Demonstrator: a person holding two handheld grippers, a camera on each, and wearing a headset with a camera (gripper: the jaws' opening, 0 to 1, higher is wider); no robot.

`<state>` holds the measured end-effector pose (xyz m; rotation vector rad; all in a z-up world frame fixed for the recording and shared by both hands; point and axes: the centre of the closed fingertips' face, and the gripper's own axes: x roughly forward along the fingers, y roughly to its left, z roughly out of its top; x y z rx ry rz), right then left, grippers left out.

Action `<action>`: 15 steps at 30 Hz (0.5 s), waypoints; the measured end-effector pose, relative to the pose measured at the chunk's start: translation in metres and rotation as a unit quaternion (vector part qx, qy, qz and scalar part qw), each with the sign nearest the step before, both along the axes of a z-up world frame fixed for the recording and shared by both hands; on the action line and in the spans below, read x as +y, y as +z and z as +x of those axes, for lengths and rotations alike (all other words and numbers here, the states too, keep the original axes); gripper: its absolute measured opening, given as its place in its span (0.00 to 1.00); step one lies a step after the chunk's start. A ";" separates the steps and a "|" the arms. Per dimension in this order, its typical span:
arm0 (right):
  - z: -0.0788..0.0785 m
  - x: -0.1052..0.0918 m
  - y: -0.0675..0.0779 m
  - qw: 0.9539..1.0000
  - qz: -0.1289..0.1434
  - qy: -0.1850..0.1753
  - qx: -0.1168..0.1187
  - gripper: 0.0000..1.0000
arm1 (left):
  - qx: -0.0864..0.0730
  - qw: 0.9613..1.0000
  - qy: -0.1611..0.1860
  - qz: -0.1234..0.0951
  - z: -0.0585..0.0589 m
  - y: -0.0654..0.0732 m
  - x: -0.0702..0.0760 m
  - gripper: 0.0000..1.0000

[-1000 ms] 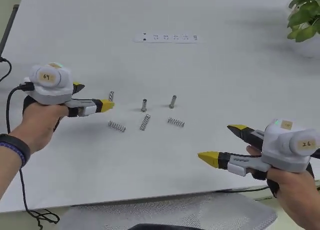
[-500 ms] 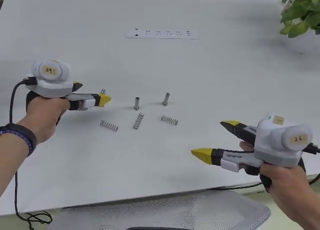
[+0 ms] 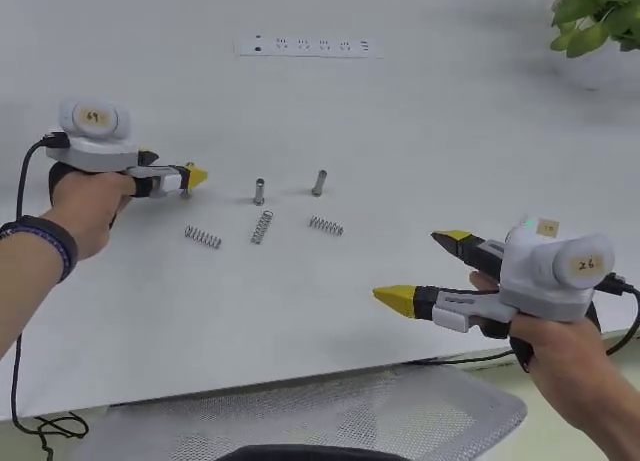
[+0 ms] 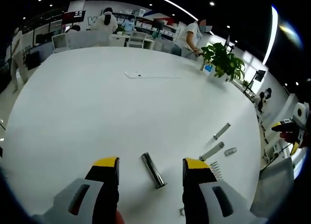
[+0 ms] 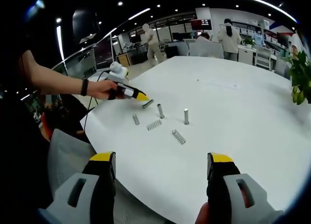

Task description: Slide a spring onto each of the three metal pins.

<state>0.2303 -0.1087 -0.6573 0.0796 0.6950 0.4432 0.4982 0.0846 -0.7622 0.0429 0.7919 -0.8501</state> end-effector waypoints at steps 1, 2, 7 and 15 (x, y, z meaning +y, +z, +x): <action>0.001 0.000 0.000 1.000 0.000 0.000 0.001 0.76 | 0.001 1.000 0.001 0.000 0.001 -0.001 -0.001 0.46; 0.001 0.001 0.000 1.000 0.000 0.000 0.001 0.76 | 0.001 1.000 0.003 0.000 0.002 -0.002 -0.002 0.45; 0.003 0.002 -0.002 1.000 0.000 0.004 0.004 0.76 | 0.007 1.000 0.011 0.001 0.005 -0.008 -0.005 0.38; 0.002 0.001 -0.004 1.000 -0.002 0.007 0.008 0.76 | 0.014 1.000 0.013 0.007 0.004 -0.018 -0.012 0.28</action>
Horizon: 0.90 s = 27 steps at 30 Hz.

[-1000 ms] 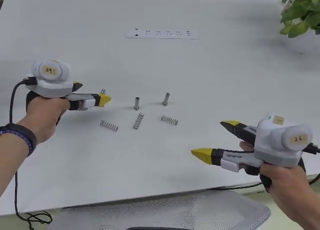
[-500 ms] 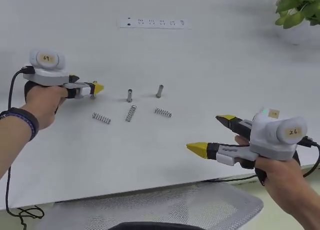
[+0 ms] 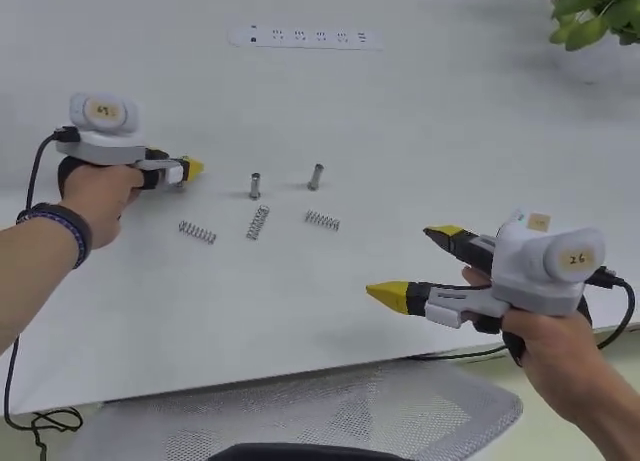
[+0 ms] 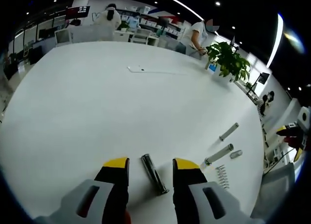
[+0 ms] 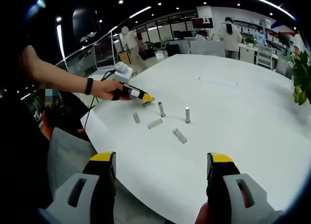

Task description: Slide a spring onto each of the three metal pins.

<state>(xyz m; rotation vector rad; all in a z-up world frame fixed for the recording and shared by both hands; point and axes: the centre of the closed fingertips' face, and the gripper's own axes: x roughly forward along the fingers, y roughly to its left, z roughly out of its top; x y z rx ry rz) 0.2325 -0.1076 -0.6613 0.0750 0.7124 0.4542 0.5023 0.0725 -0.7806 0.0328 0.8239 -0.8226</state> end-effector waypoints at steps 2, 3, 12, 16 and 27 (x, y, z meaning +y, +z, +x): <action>0.000 -0.001 0.000 1.000 0.001 -0.002 0.000 0.76 | -0.006 1.000 -0.001 0.004 0.000 0.000 -0.002 0.25; 0.000 -0.001 0.000 1.000 0.001 -0.002 0.001 0.76 | -0.007 1.000 -0.001 0.004 0.000 0.000 -0.003 0.24; -0.001 0.000 -0.003 1.000 0.000 -0.002 0.004 0.76 | -0.027 0.999 0.017 0.031 0.003 -0.002 0.001 0.17; -0.001 0.001 -0.003 1.000 0.000 -0.001 0.004 0.76 | -0.031 0.999 0.014 0.037 0.003 -0.004 0.000 0.12; -0.003 0.001 -0.005 1.000 0.000 0.001 0.006 0.75 | -0.060 0.995 -0.013 0.081 -0.001 -0.005 -0.001 0.00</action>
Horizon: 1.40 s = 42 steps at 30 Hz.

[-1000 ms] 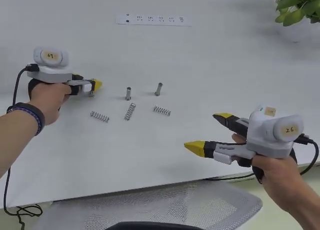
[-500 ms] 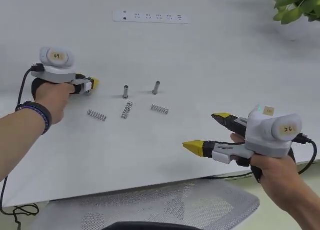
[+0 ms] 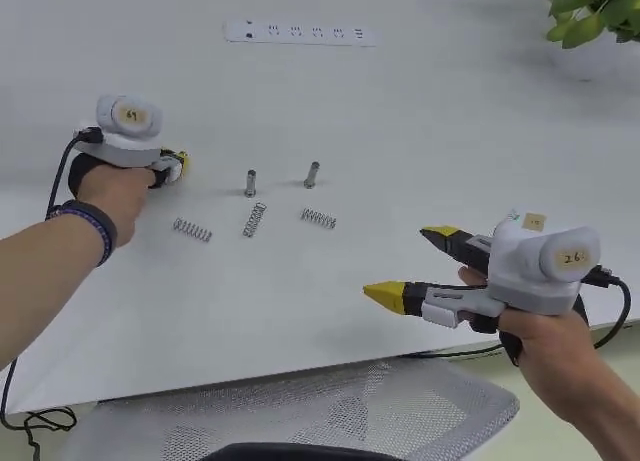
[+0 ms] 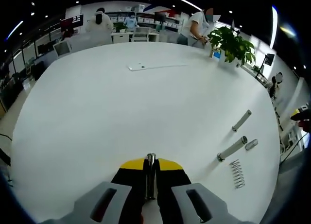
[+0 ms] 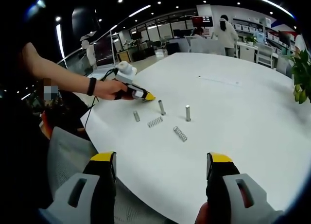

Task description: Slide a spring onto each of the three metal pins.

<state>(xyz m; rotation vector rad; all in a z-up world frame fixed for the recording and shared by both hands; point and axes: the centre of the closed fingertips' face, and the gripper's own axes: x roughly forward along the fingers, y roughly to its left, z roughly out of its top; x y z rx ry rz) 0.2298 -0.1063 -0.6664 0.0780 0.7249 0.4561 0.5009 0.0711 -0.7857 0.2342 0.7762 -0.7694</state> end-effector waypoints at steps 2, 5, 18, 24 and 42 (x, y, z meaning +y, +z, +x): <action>0.000 0.000 0.000 1.000 0.000 0.000 -0.001 0.75 | 0.001 1.000 -0.009 0.008 -0.002 0.000 0.000 0.00; 0.001 -0.001 0.001 1.000 0.000 -0.002 -0.002 0.75 | 0.005 1.000 -0.017 0.020 -0.003 0.000 0.002 0.00; 0.000 -0.003 0.002 1.000 0.000 -0.008 -0.004 0.75 | 0.009 1.000 -0.003 0.008 0.000 0.009 0.011 0.00; 0.002 -0.002 0.003 1.000 0.002 -0.008 -0.008 0.75 | 0.003 1.000 0.008 -0.001 0.002 0.019 0.017 0.00; 0.002 0.004 0.003 1.000 0.001 -0.001 -0.012 0.76 | -0.006 1.000 0.023 -0.019 0.001 0.035 0.025 0.00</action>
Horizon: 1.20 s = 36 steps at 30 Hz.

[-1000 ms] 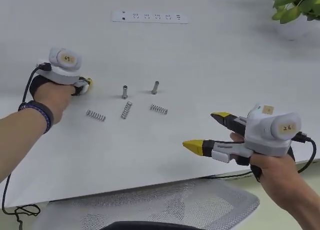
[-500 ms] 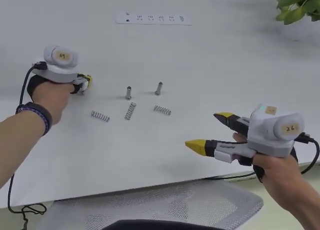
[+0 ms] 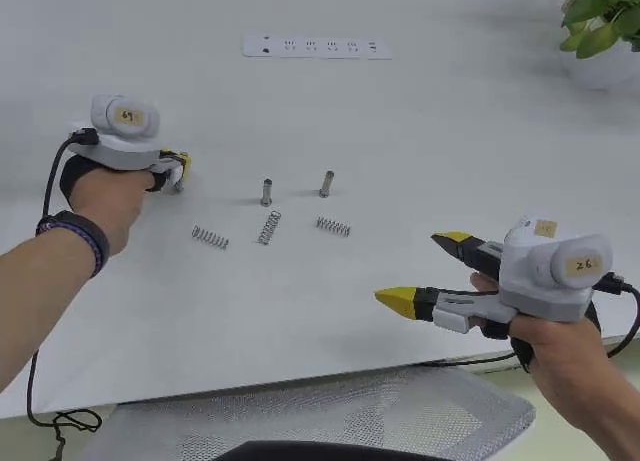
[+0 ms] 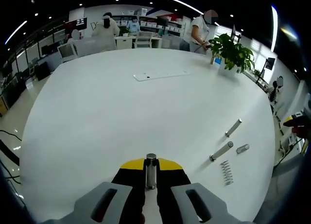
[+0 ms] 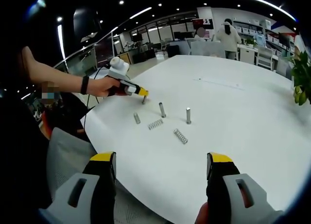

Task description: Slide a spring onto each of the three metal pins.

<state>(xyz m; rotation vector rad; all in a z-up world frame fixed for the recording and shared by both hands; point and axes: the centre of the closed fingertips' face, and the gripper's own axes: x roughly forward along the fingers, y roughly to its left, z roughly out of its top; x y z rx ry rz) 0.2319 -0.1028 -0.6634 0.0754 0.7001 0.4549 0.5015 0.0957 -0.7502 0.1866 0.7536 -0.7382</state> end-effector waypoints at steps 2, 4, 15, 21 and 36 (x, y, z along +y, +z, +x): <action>0.000 0.000 0.000 1.000 0.001 0.000 -0.001 0.76 | -0.001 1.000 -0.001 0.001 -0.001 0.000 0.000 0.00; -0.001 0.000 -0.001 1.000 0.000 0.001 0.000 0.76 | -0.002 1.000 -0.002 0.003 -0.003 0.002 0.001 0.00; -0.003 0.000 -0.001 1.000 0.001 -0.001 -0.003 0.76 | -0.006 1.000 -0.005 0.009 -0.013 0.006 0.005 0.00; -0.004 0.000 0.000 1.000 0.001 -0.002 -0.004 0.76 | -0.009 1.000 -0.007 0.010 -0.018 0.007 0.006 0.00; -0.006 0.000 0.000 1.000 0.002 -0.003 -0.007 0.76 | -0.014 1.000 -0.010 0.010 -0.029 0.010 0.005 0.00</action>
